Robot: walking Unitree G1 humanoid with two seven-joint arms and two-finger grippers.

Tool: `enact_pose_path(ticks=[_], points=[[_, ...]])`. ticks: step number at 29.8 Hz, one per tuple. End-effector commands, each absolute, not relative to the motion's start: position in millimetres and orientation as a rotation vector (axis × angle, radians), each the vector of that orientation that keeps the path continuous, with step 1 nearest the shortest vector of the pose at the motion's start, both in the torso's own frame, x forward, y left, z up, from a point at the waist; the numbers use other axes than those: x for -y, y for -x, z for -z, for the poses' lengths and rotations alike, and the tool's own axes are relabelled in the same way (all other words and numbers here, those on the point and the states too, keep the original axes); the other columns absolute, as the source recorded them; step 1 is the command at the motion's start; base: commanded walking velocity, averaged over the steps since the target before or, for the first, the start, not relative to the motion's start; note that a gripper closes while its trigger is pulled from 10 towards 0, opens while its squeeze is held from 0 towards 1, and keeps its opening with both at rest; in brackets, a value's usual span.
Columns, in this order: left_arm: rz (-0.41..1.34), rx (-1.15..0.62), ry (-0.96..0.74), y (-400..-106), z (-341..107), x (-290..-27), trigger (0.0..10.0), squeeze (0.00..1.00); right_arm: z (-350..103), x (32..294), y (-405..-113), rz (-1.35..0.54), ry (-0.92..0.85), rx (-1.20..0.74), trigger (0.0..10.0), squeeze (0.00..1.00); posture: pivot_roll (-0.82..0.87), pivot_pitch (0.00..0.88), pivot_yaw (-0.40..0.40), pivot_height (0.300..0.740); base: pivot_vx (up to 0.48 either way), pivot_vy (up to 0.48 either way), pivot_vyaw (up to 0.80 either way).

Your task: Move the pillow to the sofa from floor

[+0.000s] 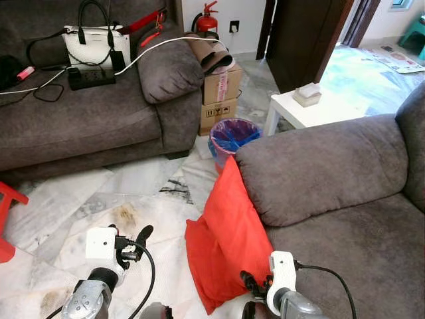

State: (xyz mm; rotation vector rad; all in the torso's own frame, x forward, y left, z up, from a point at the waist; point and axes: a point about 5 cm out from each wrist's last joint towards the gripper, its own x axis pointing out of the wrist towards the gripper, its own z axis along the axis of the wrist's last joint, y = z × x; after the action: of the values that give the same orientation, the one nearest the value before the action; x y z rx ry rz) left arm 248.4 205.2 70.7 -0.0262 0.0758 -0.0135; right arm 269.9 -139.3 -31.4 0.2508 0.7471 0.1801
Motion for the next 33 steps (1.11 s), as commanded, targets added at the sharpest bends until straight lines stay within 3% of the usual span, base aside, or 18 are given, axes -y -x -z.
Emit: enact_pose_path(ticks=[1, 16, 17, 18, 19, 33], points=[[0.014, -0.099, 0.033, -244.3, -67.5, -205.9, 10.0, 0.00, 32.0, 136.8, -269.3, -0.151, -0.309, -0.738, 10.0, 0.00, 0.28, 0.195, -0.001, 0.631, 0.000, 0.000, 0.00], [0.009, -0.086, 0.026, -245.6, -71.9, -206.2, 10.0, 0.00, 26.8, 135.2, -274.9, -0.138, -0.318, -0.686, 10.0, 0.00, 0.30, 0.196, -0.001, 0.631, 0.000, 0.000, 0.00], [0.006, -0.084, 0.025, -245.0, -72.5, -207.5, 10.0, 0.00, 26.2, 135.2, -275.4, -0.130, -0.327, -0.671, 5.7, 0.00, 0.30, 0.195, -0.003, 0.631, 0.000, 0.000, 0.00], [0.004, -0.083, 0.024, -244.8, -72.7, -207.9, 10.0, 0.00, 26.0, 135.2, -275.5, -0.127, -0.330, -0.667, 5.7, 0.00, 0.30, 0.195, -0.003, 0.631, 0.000, 0.000, 0.00], [0.002, -0.083, 0.024, -245.0, -72.7, -208.2, 10.0, 0.00, 25.9, 135.2, -275.6, -0.120, -0.336, -0.660, 0.3, 0.00, 0.31, 0.193, -0.004, 0.631, 0.000, 0.000, 0.00], [-0.006, -0.074, 0.018, -246.0, -76.3, -210.4, 10.0, 0.00, 27.9, 128.0, -272.3, -0.147, -0.335, -0.657, 0.0, 0.00, 0.32, 0.194, -0.002, 0.631, 0.000, 0.000, 0.00]])
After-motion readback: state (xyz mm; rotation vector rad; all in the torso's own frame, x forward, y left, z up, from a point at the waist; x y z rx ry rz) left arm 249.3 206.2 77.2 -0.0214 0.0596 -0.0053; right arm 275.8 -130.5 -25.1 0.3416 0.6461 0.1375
